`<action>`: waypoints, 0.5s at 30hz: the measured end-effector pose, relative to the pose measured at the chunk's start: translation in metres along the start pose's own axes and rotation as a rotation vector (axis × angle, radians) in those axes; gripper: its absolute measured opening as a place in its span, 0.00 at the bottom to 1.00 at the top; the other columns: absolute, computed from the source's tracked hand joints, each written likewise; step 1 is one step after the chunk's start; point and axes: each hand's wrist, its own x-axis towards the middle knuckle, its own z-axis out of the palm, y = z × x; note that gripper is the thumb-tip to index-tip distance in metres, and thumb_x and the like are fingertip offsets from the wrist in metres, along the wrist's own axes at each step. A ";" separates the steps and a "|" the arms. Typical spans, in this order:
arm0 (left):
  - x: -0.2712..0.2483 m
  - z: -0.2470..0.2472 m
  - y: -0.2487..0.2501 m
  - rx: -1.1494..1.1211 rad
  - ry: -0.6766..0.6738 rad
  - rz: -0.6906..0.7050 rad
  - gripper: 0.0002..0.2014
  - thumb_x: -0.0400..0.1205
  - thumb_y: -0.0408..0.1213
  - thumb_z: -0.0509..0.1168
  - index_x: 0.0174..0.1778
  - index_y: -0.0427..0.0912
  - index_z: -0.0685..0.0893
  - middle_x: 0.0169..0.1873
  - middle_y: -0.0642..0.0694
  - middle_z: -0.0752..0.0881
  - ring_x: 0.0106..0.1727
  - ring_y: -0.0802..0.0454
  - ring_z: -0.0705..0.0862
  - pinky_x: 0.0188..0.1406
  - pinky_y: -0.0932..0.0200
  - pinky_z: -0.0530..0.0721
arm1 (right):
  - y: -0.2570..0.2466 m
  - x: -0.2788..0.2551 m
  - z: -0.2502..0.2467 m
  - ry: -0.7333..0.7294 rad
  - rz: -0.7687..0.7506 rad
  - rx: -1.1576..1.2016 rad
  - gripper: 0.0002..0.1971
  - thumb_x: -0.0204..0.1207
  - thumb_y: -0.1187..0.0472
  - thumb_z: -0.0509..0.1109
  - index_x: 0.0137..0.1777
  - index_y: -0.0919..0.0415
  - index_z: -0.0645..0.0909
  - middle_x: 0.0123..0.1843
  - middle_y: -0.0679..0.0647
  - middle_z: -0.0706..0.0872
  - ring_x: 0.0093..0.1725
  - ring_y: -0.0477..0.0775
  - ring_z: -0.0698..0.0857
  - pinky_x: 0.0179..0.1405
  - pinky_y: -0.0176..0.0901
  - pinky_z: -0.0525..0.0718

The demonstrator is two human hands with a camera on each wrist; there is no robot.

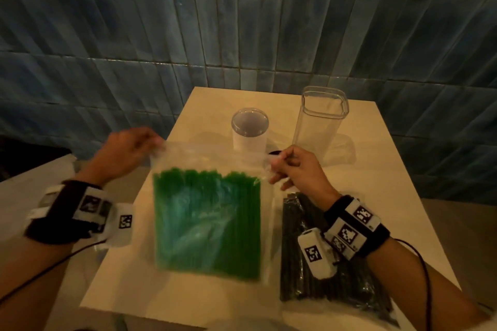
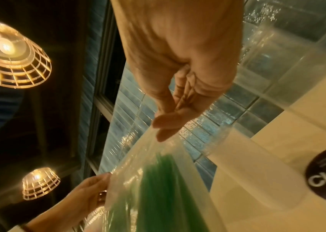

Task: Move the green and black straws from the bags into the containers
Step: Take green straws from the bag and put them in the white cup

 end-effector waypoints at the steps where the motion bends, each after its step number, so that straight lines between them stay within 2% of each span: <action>1: -0.004 -0.016 0.011 -0.052 0.022 0.007 0.03 0.77 0.60 0.64 0.38 0.75 0.81 0.29 0.70 0.85 0.35 0.79 0.81 0.39 0.82 0.73 | -0.006 0.002 0.002 -0.003 -0.012 0.038 0.05 0.78 0.65 0.68 0.43 0.62 0.74 0.37 0.58 0.87 0.30 0.50 0.88 0.24 0.38 0.85; 2: -0.010 -0.031 0.024 -0.122 0.048 0.023 0.08 0.73 0.68 0.61 0.38 0.74 0.81 0.28 0.65 0.87 0.33 0.76 0.82 0.37 0.82 0.75 | -0.012 0.004 0.003 0.001 -0.017 0.064 0.04 0.78 0.63 0.67 0.45 0.62 0.74 0.38 0.59 0.87 0.33 0.50 0.89 0.28 0.40 0.87; 4: -0.022 -0.053 0.043 -0.254 0.032 0.043 0.24 0.65 0.77 0.58 0.40 0.65 0.84 0.32 0.58 0.89 0.32 0.66 0.86 0.35 0.73 0.83 | -0.021 0.010 0.003 0.021 -0.007 0.095 0.06 0.77 0.59 0.68 0.46 0.61 0.76 0.41 0.57 0.88 0.38 0.51 0.90 0.37 0.44 0.90; 6: -0.039 -0.057 0.063 -0.321 -0.112 0.082 0.28 0.61 0.79 0.60 0.41 0.62 0.85 0.34 0.58 0.90 0.34 0.62 0.88 0.32 0.66 0.85 | -0.022 0.013 0.001 0.034 0.019 0.110 0.13 0.71 0.52 0.70 0.49 0.59 0.77 0.48 0.56 0.89 0.45 0.53 0.90 0.43 0.47 0.90; 8: -0.056 -0.033 0.075 -0.273 -0.307 0.118 0.25 0.64 0.75 0.61 0.42 0.61 0.85 0.36 0.59 0.89 0.37 0.61 0.87 0.34 0.66 0.85 | -0.011 0.014 -0.001 0.012 0.118 0.123 0.25 0.65 0.46 0.72 0.58 0.58 0.75 0.57 0.58 0.86 0.51 0.56 0.89 0.44 0.48 0.89; 10: -0.069 0.013 0.080 -0.186 -0.457 0.148 0.20 0.71 0.68 0.59 0.40 0.57 0.84 0.37 0.60 0.87 0.38 0.62 0.86 0.36 0.69 0.82 | 0.011 0.012 0.000 -0.051 0.326 0.146 0.33 0.66 0.48 0.75 0.68 0.59 0.69 0.63 0.61 0.81 0.51 0.60 0.89 0.39 0.47 0.89; 11: -0.073 0.043 0.076 -0.188 -0.531 0.151 0.19 0.73 0.66 0.58 0.39 0.56 0.83 0.37 0.60 0.86 0.39 0.62 0.85 0.37 0.70 0.81 | 0.023 0.010 0.001 -0.107 0.444 0.155 0.32 0.69 0.52 0.75 0.70 0.60 0.67 0.64 0.63 0.81 0.50 0.61 0.88 0.38 0.48 0.89; 13: -0.079 0.102 0.061 -0.183 -0.686 0.122 0.11 0.77 0.59 0.60 0.41 0.58 0.81 0.38 0.60 0.84 0.43 0.60 0.84 0.40 0.71 0.77 | 0.045 0.006 0.005 -0.230 0.628 0.112 0.23 0.75 0.60 0.71 0.67 0.65 0.69 0.59 0.65 0.84 0.47 0.61 0.88 0.41 0.54 0.89; 14: -0.081 0.128 0.055 -0.172 -0.757 0.091 0.08 0.79 0.53 0.62 0.44 0.55 0.82 0.41 0.59 0.84 0.46 0.56 0.84 0.42 0.70 0.77 | 0.055 0.004 0.008 -0.249 0.682 0.085 0.18 0.77 0.65 0.69 0.64 0.65 0.69 0.54 0.63 0.85 0.44 0.60 0.87 0.43 0.55 0.89; 15: -0.083 0.150 0.050 -0.152 -0.782 0.064 0.08 0.78 0.48 0.65 0.46 0.49 0.84 0.44 0.54 0.85 0.49 0.52 0.84 0.45 0.68 0.77 | 0.063 0.003 0.010 -0.236 0.726 0.077 0.19 0.78 0.70 0.67 0.65 0.63 0.66 0.50 0.62 0.85 0.42 0.58 0.86 0.42 0.54 0.89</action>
